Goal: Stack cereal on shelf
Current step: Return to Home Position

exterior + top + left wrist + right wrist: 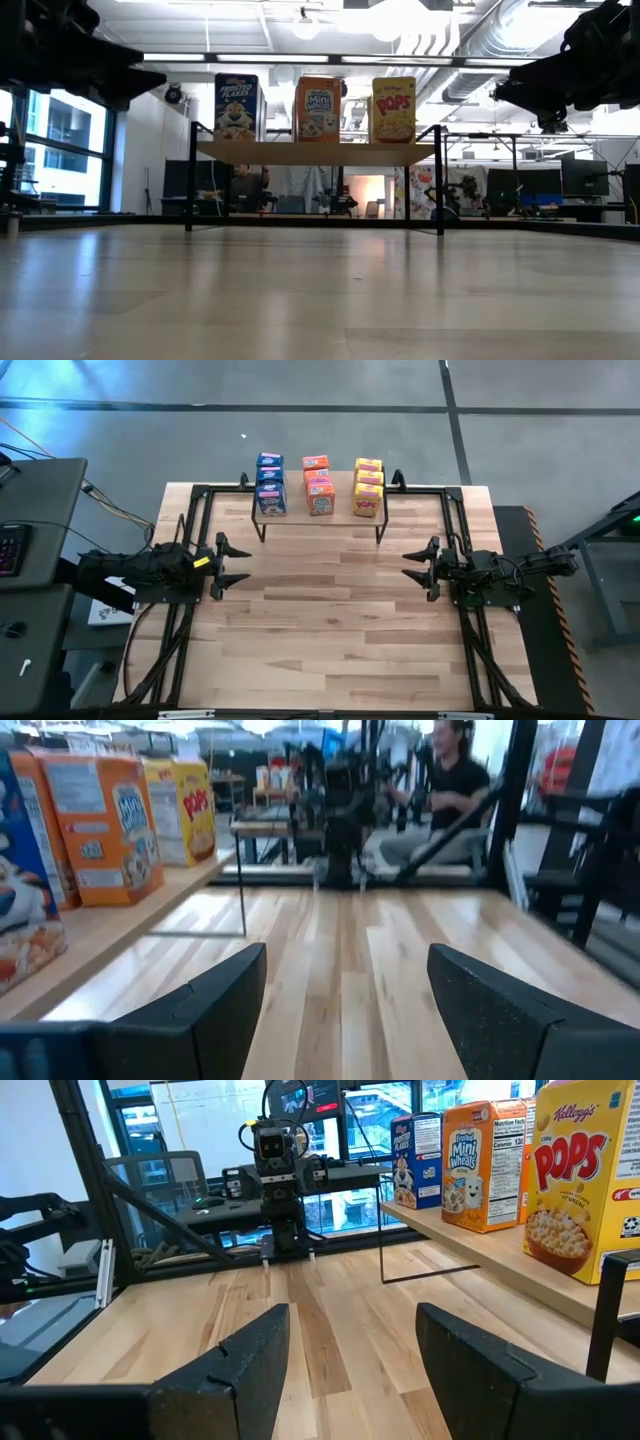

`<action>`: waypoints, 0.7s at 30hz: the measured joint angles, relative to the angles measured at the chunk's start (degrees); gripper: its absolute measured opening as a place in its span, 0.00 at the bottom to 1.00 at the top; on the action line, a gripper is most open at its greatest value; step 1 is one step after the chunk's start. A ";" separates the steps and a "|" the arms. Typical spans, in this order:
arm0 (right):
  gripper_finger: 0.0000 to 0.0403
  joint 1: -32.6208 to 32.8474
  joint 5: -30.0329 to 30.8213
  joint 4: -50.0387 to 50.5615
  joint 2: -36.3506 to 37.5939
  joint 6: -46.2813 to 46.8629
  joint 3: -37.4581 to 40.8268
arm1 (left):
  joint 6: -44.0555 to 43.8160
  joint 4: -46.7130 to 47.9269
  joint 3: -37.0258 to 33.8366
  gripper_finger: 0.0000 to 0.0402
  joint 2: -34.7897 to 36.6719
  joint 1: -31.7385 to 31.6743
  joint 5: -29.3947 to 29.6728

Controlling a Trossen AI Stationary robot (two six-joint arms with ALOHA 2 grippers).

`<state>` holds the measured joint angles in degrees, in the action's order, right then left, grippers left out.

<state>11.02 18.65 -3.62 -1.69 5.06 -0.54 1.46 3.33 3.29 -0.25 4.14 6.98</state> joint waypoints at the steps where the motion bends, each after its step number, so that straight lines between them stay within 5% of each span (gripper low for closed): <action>1: 0.52 0.01 0.00 0.00 0.00 0.00 0.00 | -0.60 -0.99 0.00 0.67 0.00 0.00 -0.06; 21: 0.52 -0.01 0.02 0.02 -0.09 0.00 0.00 | -0.90 -6.39 -2.62 0.67 -1.51 0.00 -1.92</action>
<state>11.00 18.68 -3.60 -1.78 5.06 -0.54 0.56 -3.06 0.67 -1.76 4.14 5.06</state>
